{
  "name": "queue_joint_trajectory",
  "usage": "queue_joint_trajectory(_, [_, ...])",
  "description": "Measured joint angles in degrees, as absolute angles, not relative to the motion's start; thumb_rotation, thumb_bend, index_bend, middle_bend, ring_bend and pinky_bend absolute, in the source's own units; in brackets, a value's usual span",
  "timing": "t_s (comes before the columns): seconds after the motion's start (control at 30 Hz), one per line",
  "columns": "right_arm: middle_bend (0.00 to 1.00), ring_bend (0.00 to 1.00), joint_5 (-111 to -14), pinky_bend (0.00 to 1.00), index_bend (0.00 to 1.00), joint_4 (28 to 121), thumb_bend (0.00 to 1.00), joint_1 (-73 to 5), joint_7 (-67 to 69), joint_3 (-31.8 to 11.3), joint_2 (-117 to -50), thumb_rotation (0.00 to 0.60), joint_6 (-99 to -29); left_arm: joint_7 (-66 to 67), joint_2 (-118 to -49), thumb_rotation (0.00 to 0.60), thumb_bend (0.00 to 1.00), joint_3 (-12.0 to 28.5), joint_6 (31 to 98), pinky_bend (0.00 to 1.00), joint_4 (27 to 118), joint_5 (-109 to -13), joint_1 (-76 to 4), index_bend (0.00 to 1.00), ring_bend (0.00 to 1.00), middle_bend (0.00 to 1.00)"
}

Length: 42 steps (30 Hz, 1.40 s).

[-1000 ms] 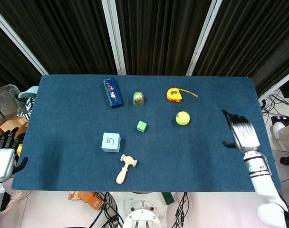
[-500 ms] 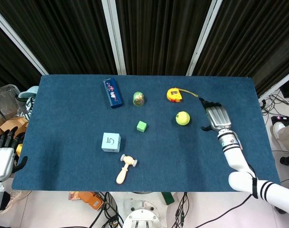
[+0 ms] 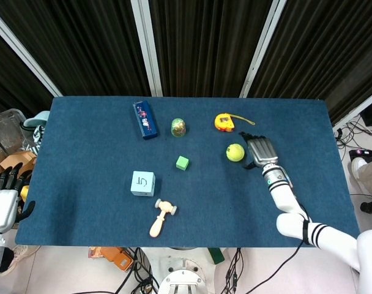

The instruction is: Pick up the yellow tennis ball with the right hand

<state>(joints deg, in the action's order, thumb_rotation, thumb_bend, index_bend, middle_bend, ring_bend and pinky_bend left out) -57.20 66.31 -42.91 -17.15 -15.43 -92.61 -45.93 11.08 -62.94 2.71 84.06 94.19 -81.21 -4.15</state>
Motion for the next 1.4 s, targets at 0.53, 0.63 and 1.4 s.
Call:
queue_joint_trajectory(0.53, [0.39,0.47,-57.5,0.43,0.36,60.8,0.19,-45.5,-17.0,-14.7,-97.8,0.600,-46.1,11.2,-63.0,0.600,0.28,2.8,84.0,0.11,94.2,-80.9,-4.2,0.14,0.00,0.00])
queue_joint_trajectory(0.63, [0.42,0.52,-57.1,0.48,0.41,59.6,0.20,-45.8,-17.7,-14.6,-98.6,0.600,-46.0,11.2,-63.0,0.600,0.28,2.8,84.0,0.11,94.2,-80.8,-4.2,0.14,0.00,0.00])
queue_joint_trajectory(1.4, [0.60,0.72,-71.1,0.69,0.65,69.2,0.48,-43.2,8.4,-20.5,-94.9,0.600,-63.6,11.4,-62.9,0.600,0.28,2.8,84.0,0.11,94.4,-80.5,-4.1,0.14,0.00,0.00])
